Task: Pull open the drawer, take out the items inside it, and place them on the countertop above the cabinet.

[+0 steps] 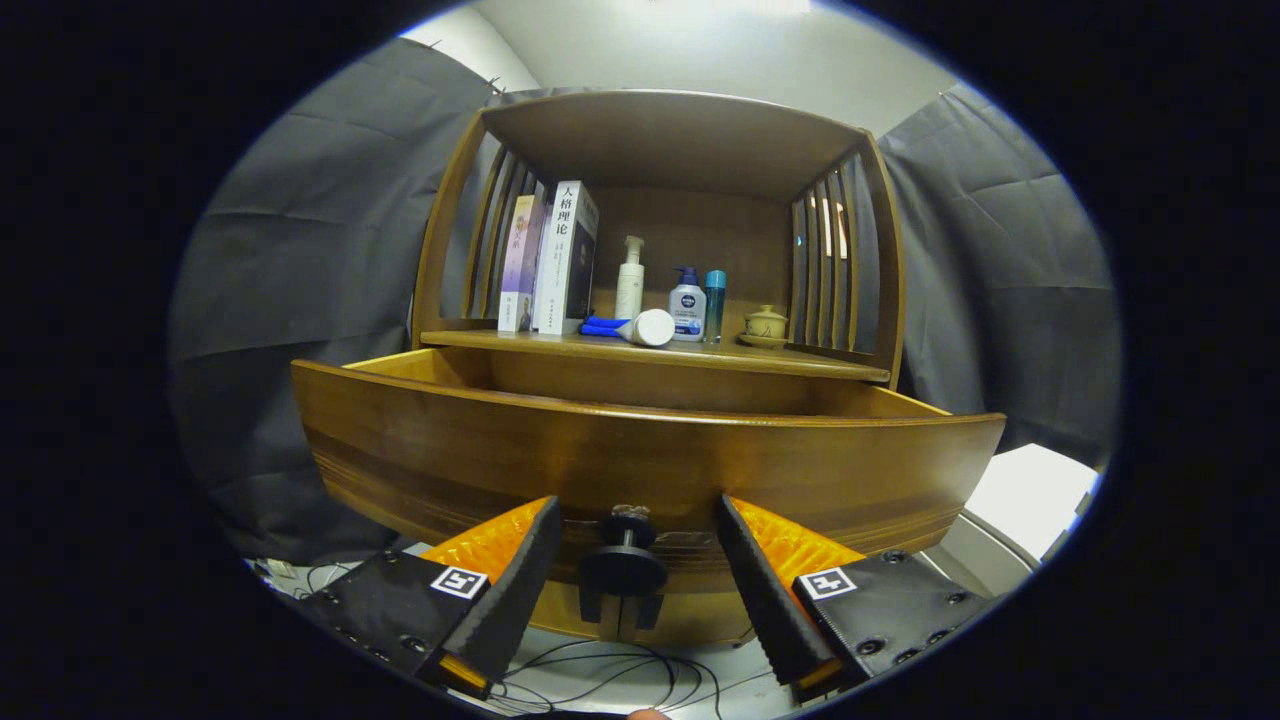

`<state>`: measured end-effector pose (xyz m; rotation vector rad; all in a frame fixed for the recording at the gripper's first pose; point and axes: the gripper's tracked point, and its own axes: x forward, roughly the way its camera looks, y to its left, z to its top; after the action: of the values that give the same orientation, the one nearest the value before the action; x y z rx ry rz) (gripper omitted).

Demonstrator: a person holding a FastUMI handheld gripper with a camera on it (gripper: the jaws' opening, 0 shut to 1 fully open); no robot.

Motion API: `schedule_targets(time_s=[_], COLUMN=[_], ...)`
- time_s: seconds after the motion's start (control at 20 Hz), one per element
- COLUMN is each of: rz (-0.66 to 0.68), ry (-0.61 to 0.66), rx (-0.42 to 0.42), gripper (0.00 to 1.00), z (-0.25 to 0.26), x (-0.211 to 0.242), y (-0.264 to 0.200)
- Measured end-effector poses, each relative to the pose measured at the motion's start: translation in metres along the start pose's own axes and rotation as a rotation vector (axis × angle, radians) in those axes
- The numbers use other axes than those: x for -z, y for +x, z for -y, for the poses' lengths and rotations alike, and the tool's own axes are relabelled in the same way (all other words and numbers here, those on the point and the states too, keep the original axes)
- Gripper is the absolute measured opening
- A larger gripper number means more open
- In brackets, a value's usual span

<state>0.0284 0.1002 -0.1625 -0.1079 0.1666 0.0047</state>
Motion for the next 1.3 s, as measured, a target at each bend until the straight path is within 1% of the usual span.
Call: schedule_targets(time_s=[0.2,0.35,0.6,0.7,1.0,1.3], rz=[0.003,-0.027,-0.027,-0.031,-0.048,-0.047], ry=[0.009,0.027,0.033,0.039,0.049,0.047], rx=[0.025,0.029,0.046,0.050,0.046,0.051], gripper=[0.99,1.00,1.00,1.00,1.00,1.00], z=[0.001,0.000,-0.001,-0.003,-0.001,0.000], x=[-0.010,-0.012,-0.017,-0.019,-0.023,-0.027], y=[0.018,0.038,0.059,0.080,0.116,0.141])
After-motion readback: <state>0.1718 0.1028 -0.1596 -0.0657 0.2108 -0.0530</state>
